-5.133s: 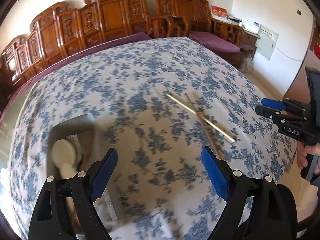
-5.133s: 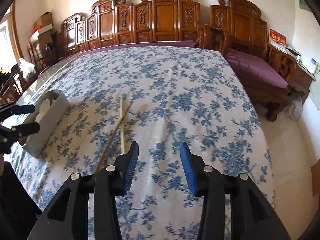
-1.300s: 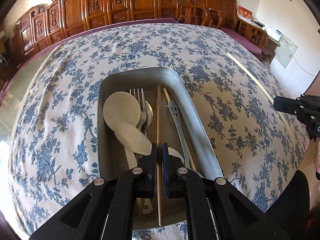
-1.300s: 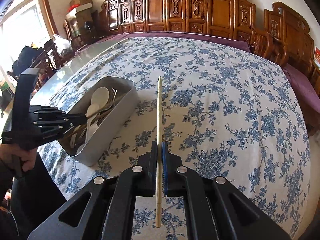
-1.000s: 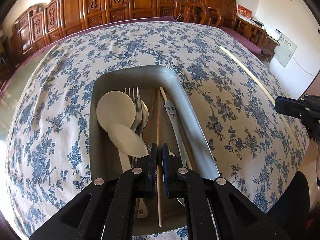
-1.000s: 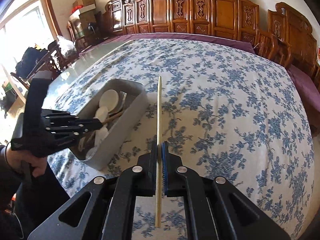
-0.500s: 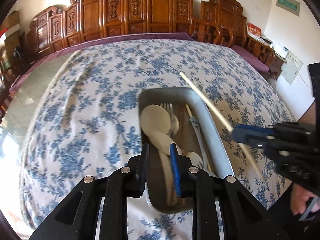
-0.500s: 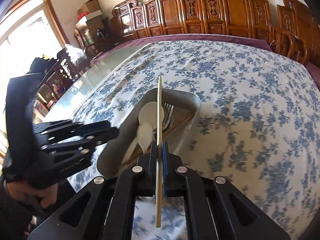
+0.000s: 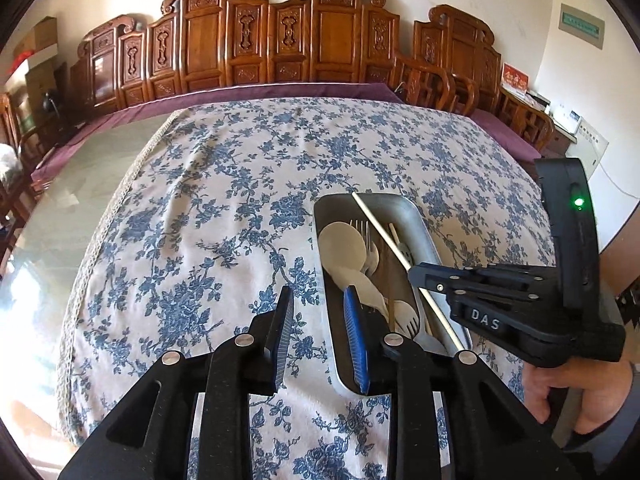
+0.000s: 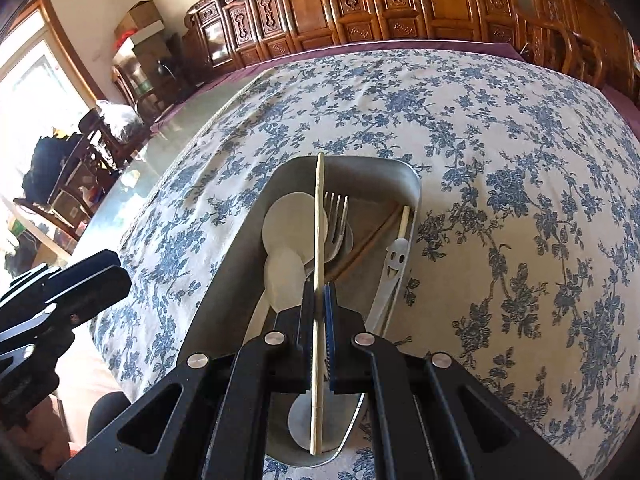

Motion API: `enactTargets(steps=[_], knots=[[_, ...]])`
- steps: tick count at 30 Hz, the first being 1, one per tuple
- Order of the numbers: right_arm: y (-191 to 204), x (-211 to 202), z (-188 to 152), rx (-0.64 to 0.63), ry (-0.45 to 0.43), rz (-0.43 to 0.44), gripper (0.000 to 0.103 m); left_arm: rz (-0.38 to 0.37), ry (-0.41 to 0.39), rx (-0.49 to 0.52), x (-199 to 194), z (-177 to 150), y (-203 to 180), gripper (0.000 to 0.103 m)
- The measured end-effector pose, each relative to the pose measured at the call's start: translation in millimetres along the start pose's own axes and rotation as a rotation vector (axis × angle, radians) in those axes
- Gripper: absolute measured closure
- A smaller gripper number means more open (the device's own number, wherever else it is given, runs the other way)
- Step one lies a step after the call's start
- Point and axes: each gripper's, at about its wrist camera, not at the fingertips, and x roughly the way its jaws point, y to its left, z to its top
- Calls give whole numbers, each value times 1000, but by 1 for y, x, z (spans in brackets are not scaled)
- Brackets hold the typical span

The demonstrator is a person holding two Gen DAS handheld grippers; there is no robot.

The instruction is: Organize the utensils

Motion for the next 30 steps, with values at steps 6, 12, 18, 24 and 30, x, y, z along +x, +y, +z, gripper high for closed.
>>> enactTargets(steps=[6,12,18,24,30], knots=[[2,-18,-2,-37,-35,-8,94,5,-7,-1,-8,-1,-2,76],[0,-60,-7,-65,-101,-40,94,8,-32,0,-23,-2,-11,61],[-9,-110,-18,-79,-177,-107,49,10,-54,-2,-39,-3,-25,56],[-20,-152,-32,-54,-239,-182,18,7,-84,9,-58,-4,-42,18],[-28,-184,-52,-43,-281,-232,3,19,-108,12,-73,-5,-60,8]])
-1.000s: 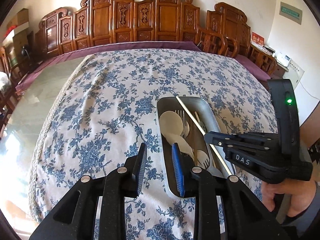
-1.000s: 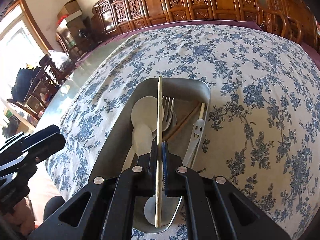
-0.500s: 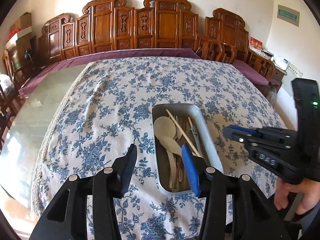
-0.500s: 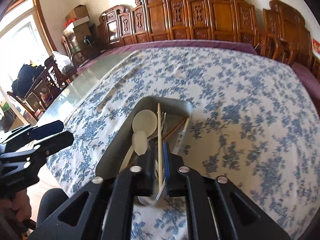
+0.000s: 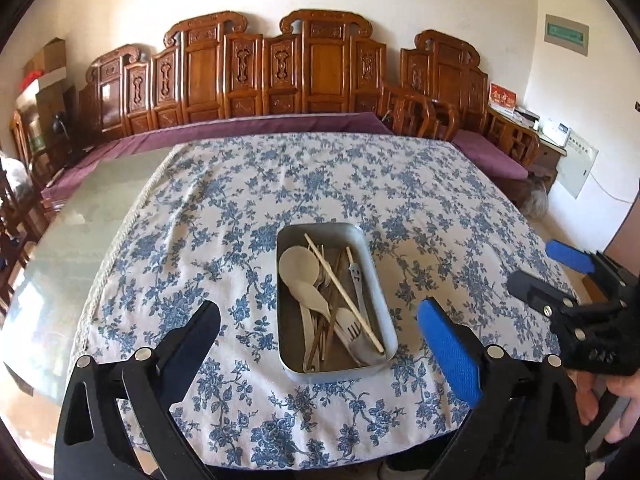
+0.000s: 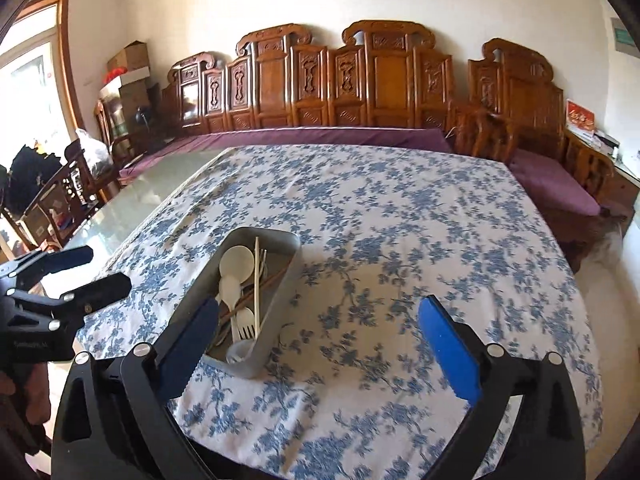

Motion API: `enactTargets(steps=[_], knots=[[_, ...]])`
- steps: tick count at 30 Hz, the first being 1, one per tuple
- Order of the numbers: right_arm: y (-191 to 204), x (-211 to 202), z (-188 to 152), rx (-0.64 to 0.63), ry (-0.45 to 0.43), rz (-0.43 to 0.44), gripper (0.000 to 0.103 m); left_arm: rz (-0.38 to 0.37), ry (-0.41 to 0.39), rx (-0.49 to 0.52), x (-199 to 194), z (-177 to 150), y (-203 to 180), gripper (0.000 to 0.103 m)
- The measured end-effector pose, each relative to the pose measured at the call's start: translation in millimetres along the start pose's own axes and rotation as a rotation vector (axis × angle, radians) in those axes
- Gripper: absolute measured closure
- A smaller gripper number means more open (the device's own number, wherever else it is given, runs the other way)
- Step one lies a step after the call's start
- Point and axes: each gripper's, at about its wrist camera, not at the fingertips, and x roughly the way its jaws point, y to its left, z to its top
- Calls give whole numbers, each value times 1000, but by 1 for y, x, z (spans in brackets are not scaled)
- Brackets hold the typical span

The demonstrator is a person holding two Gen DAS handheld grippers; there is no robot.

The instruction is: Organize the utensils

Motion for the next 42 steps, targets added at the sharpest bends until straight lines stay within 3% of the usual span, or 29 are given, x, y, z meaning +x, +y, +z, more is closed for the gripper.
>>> enactTargets(steps=[7,16,22,42], knots=[[-16,-45,-9,43,-76,-39,3,38,-29,5,-24,1,-14,8],[-2,-120,4,-9,-244,-60,3,46,-169,-25,-90,10,-23,8],[3,-154,7,-8,-310,-75,3,69,-231,-9,-122,13,-31,8],[0,-168,9,10,-335,-110,3,80,-275,21,-143,7,-40,8]])
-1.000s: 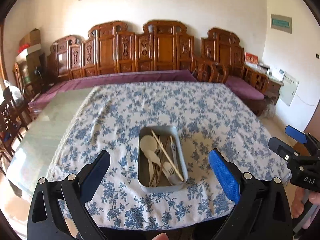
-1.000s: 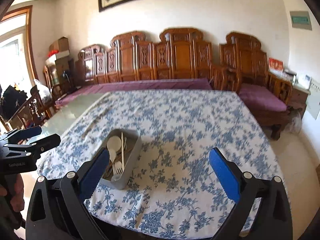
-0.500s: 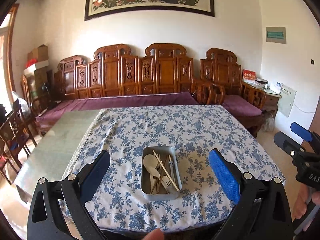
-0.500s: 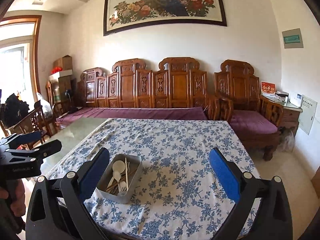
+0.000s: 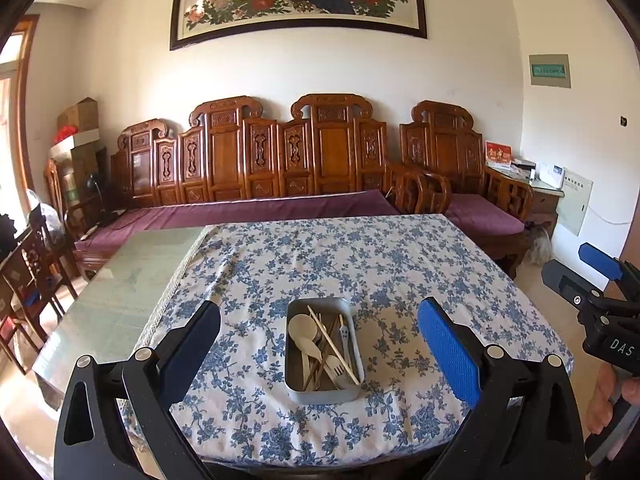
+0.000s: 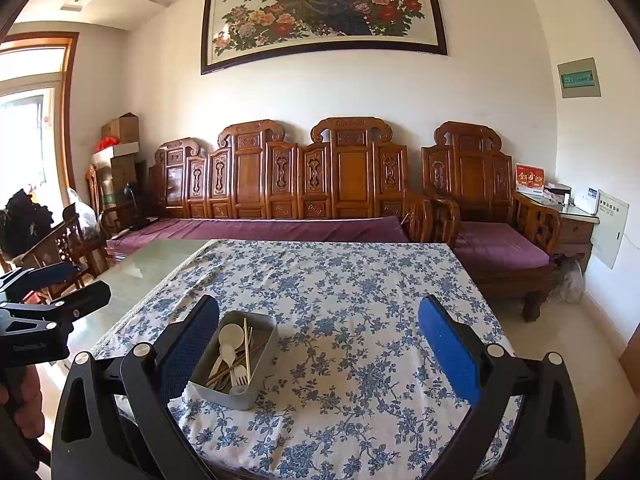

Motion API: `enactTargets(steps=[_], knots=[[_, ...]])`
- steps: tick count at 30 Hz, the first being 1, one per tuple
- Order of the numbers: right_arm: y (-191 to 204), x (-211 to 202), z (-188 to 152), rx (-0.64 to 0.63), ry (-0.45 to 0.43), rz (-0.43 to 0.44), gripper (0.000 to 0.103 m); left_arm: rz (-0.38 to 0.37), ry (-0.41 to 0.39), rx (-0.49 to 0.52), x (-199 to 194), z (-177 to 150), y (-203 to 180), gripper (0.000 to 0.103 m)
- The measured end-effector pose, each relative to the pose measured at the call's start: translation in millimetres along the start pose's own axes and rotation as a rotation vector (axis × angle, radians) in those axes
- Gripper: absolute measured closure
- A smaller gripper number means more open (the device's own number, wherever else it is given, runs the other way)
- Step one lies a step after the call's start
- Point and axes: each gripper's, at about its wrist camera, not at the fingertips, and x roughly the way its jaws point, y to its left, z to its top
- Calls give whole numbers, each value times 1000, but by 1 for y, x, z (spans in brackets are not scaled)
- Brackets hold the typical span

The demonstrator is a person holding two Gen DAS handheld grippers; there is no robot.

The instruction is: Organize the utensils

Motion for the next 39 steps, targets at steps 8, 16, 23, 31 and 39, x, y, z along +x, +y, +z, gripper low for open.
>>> enactTargets(steps=[8,16,23,31,39], knots=[[-1,0,0,0,1,1,3,0,-3,-6,-1,1,2,8],[0,0,0,0,0,2,3,5,-8,0,-3,2,1,8],[0,0,0,1,0,3,3,8,-8,3,-4,3,-1,8],[1,0,-1,1,-2,5,3,6,-7,0,-4,3,0,8],[1,0,-1,2,-1,6,3,6,-9,-1,-4,3,-1,8]])
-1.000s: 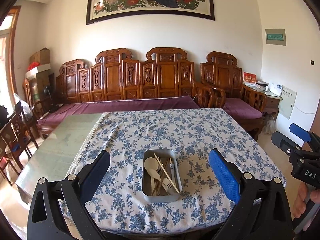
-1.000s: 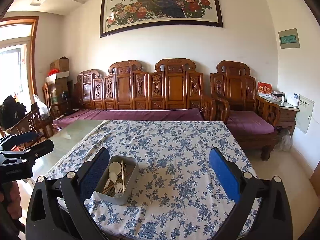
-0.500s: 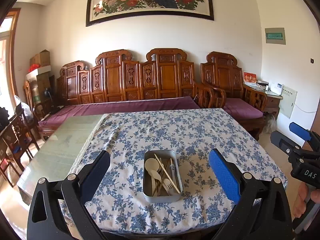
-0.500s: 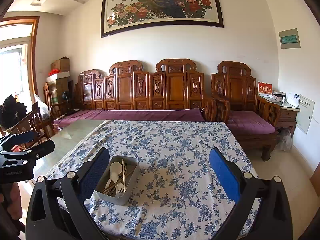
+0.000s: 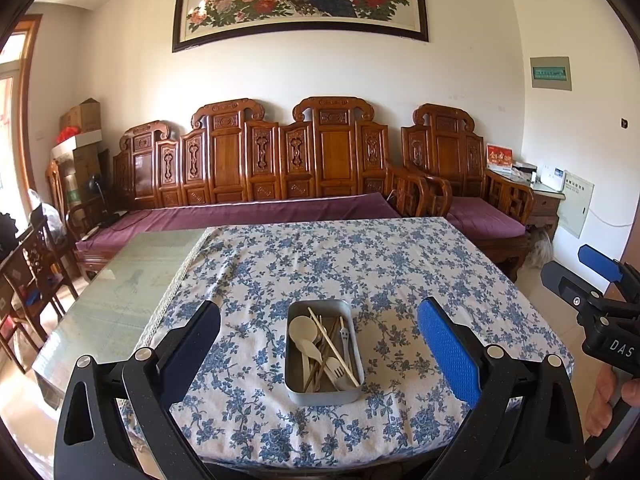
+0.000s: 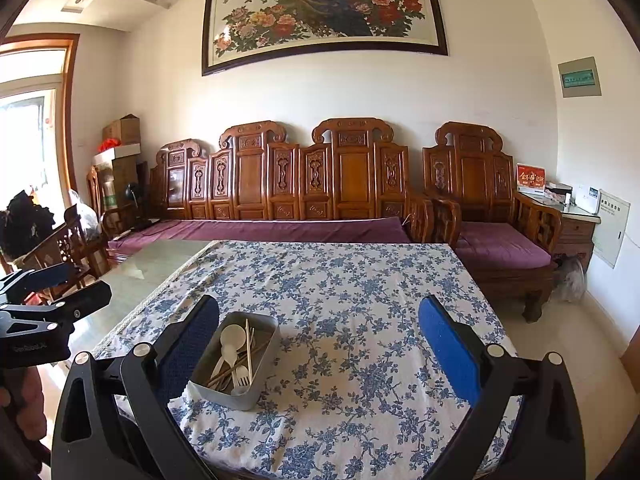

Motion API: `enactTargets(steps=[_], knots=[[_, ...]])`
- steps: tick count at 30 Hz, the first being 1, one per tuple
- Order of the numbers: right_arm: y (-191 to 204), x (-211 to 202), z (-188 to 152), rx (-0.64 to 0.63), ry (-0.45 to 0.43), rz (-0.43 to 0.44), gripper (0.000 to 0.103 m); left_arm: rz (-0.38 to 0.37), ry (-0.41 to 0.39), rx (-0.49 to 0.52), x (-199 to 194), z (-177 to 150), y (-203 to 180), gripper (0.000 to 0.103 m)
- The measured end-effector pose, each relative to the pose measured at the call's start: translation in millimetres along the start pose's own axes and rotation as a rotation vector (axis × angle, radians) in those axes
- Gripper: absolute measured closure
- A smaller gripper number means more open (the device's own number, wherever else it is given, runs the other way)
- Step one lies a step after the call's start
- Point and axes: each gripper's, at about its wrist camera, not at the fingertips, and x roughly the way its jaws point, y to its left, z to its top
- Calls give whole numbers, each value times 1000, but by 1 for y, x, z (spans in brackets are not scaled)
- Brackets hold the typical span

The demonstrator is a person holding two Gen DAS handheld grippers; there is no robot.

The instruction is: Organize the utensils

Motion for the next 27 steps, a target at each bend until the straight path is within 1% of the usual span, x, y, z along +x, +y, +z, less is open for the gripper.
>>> enactTargets(steps=[27], knots=[[1,-1,0,1,-1,0,3,4,-2,-7,1,1,0,8]])
